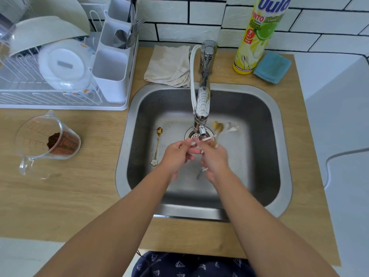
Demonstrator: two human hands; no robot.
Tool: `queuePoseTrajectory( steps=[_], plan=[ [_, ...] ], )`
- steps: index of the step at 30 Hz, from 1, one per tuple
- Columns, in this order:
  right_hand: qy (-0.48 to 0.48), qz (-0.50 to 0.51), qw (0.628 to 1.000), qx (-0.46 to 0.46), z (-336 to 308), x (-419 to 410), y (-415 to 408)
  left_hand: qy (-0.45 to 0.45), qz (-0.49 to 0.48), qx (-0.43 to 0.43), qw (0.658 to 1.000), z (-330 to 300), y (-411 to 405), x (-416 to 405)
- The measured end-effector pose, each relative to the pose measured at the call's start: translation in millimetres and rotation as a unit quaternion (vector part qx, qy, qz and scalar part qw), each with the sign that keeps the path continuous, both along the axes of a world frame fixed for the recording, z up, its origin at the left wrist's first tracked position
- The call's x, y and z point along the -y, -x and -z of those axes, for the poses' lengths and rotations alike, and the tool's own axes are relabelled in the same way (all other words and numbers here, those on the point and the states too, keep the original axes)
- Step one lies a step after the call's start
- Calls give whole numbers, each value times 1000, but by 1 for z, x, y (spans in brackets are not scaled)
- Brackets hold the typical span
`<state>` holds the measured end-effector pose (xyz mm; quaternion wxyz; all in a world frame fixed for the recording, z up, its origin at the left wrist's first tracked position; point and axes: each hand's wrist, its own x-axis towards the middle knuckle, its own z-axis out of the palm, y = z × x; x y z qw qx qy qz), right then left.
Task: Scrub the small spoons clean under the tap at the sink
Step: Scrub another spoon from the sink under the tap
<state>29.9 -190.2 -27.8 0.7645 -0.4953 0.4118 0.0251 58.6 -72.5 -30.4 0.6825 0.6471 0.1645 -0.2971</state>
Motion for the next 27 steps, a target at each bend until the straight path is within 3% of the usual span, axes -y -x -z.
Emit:
queuePoseTrajectory(
  steps=[3, 9, 17, 22, 24, 27],
  plan=[
    [-2, -24, 1000, -7, 2, -17, 5, -7, -11, -12, 1000, 0, 7, -5],
    [-7, 97, 995, -7, 3, 29, -11, 33, -12, -59, 998, -2, 12, -19],
    [-17, 33, 999, 6, 3, 26, -11, 48, -45, -57, 996, 0, 12, -16],
    [20, -99, 995, -3, 13, -8, 6, 28, -34, -46, 998, 0, 10, -16],
    [15, -68, 998, -10, 13, -5, 2, 16, -20, -44, 999, -2, 8, -21],
    [-34, 57, 998, 6, 9, 20, -13, 9, -6, -40, 999, -4, 5, -32]
  ],
)
